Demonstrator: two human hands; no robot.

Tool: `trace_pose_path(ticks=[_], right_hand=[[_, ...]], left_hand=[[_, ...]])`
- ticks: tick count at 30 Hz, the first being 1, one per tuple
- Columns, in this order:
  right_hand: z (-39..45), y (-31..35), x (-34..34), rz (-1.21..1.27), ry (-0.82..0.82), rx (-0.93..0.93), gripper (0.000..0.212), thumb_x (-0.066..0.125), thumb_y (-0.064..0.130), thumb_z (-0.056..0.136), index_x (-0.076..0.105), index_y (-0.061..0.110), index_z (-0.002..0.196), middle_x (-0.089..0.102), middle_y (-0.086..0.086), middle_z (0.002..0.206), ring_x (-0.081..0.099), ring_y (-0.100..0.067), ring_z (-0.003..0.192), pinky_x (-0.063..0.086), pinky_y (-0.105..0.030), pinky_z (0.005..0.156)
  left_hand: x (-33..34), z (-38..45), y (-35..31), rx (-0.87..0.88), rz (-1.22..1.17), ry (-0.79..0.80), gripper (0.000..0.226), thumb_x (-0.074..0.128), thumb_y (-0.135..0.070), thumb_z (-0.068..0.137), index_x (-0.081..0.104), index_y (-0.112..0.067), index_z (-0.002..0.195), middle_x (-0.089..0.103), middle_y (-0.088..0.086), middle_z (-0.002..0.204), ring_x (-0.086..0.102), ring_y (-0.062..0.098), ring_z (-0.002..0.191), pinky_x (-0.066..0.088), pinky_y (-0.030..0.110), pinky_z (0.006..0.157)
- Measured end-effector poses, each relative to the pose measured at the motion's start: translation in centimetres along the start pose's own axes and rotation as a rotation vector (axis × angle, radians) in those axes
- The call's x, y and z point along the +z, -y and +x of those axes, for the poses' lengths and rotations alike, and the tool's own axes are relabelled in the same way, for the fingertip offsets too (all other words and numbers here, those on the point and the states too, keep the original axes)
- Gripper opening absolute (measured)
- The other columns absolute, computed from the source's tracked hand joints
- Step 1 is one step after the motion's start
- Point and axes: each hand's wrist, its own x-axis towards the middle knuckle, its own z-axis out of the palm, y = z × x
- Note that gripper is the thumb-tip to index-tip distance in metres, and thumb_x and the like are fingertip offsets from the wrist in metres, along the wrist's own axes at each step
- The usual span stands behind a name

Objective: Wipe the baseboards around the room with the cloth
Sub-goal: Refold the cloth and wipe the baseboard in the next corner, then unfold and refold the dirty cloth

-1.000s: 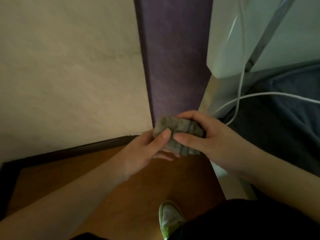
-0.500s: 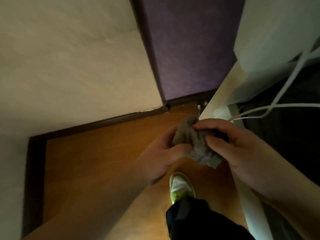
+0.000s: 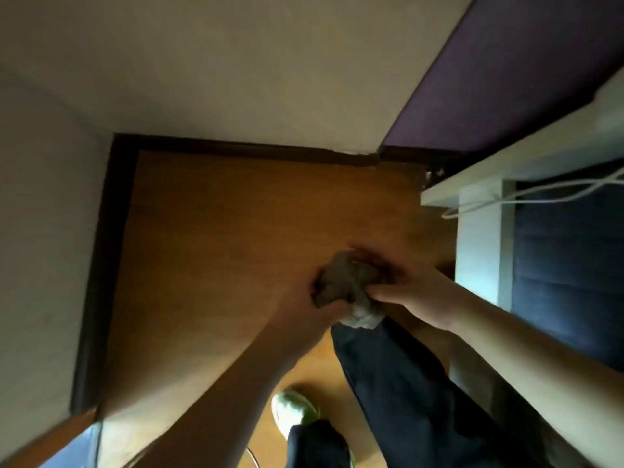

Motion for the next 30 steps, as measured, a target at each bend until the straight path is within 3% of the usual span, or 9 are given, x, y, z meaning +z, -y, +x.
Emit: trace_pose_path(ticks=[4, 6, 8, 13, 17, 19, 24, 28, 30], right_hand=[[-3.9, 5.6, 6.7, -0.041, 0.034, 0.0, 0.06, 0.069, 0.01, 0.08, 0.057, 0.042, 0.129, 0.067, 0.02, 0.121, 0.06, -0.004, 0.119, 0.05, -0.02, 0.092], [-6.7, 8.3, 9.6, -0.005, 0.026, 0.014, 0.059, 0.066, 0.009, 0.079, 0.059, 0.036, 0.131, 0.069, 0.016, 0.119, 0.062, -0.006, 0.116, 0.05, -0.02, 0.09], [-9.2, 11.0, 12.0, 0.023, 0.028, 0.01, 0.057, 0.064, 0.009, 0.078, 0.062, 0.036, 0.128, 0.071, 0.01, 0.118, 0.064, -0.008, 0.114, 0.051, -0.022, 0.088], [-13.2, 17.5, 15.7, -0.091, 0.197, 0.003, 0.049, 0.066, 0.019, 0.073, 0.07, 0.04, 0.118, 0.072, 0.002, 0.115, 0.066, -0.015, 0.112, 0.054, -0.028, 0.088], [-16.5, 23.6, 17.5, -0.198, 0.266, -0.031, 0.042, 0.074, 0.028, 0.073, 0.07, 0.039, 0.113, 0.073, 0.0, 0.113, 0.067, -0.02, 0.111, 0.056, -0.038, 0.091], [-18.5, 27.0, 18.7, -0.279, 0.285, -0.078, 0.041, 0.077, 0.033, 0.072, 0.069, 0.039, 0.111, 0.072, 0.005, 0.109, 0.068, -0.015, 0.106, 0.057, -0.033, 0.084], [-23.8, 34.6, 22.6, -0.433, 0.409, -0.119, 0.039, 0.075, 0.044, 0.069, 0.064, 0.046, 0.106, 0.07, 0.012, 0.11, 0.067, -0.007, 0.102, 0.054, -0.025, 0.078], [-27.1, 39.1, 24.8, -0.495, 0.424, -0.189, 0.037, 0.075, 0.053, 0.067, 0.063, 0.047, 0.101, 0.071, 0.017, 0.101, 0.067, -0.001, 0.093, 0.053, -0.017, 0.07], [-28.3, 40.7, 25.4, -0.448, 0.442, -0.197, 0.037, 0.078, 0.05, 0.067, 0.065, 0.045, 0.102, 0.072, 0.013, 0.103, 0.068, -0.005, 0.098, 0.055, -0.02, 0.075]], left_hand=[[-1.6, -9.8, -2.7, 0.009, -0.215, -0.147, 0.064, 0.067, -0.015, 0.063, 0.057, -0.008, 0.125, 0.064, 0.025, 0.116, 0.063, 0.029, 0.103, 0.051, 0.048, 0.09], [-1.3, -14.8, -4.7, 0.007, -0.315, -0.189, 0.064, 0.066, -0.014, 0.069, 0.053, -0.005, 0.131, 0.06, 0.029, 0.123, 0.057, 0.045, 0.118, 0.045, 0.062, 0.102], [-1.0, -18.9, -6.8, 0.036, -0.357, -0.245, 0.061, 0.065, -0.016, 0.073, 0.054, -0.004, 0.132, 0.06, 0.03, 0.124, 0.055, 0.047, 0.119, 0.042, 0.066, 0.102], [-0.9, -27.0, -10.5, 0.125, -0.443, -0.361, 0.057, 0.068, -0.031, 0.07, 0.06, -0.007, 0.122, 0.063, 0.028, 0.113, 0.061, 0.02, 0.098, 0.052, 0.04, 0.086], [-0.4, -33.2, -14.0, 0.16, -0.553, -0.469, 0.054, 0.071, -0.038, 0.074, 0.063, -0.007, 0.117, 0.062, 0.031, 0.113, 0.062, 0.04, 0.105, 0.047, 0.06, 0.095], [0.0, -36.9, -16.2, 0.162, -0.622, -0.554, 0.05, 0.074, -0.044, 0.073, 0.067, -0.011, 0.111, 0.063, 0.031, 0.112, 0.059, 0.049, 0.108, 0.045, 0.064, 0.096], [0.1, -44.8, -21.6, 0.168, -0.655, -0.692, 0.062, 0.075, -0.051, 0.068, 0.064, -0.005, 0.108, 0.072, 0.009, 0.09, 0.068, 0.021, 0.08, 0.056, 0.03, 0.067], [-0.1, -49.1, -25.3, 0.171, -0.76, -0.762, 0.062, 0.078, -0.052, 0.064, 0.066, -0.011, 0.109, 0.075, 0.008, 0.094, 0.072, 0.022, 0.086, 0.057, 0.027, 0.067], [-0.3, -51.0, -26.6, 0.2, -0.833, -0.735, 0.064, 0.08, -0.05, 0.064, 0.064, -0.01, 0.112, 0.076, 0.01, 0.098, 0.073, 0.025, 0.09, 0.058, 0.027, 0.069]])
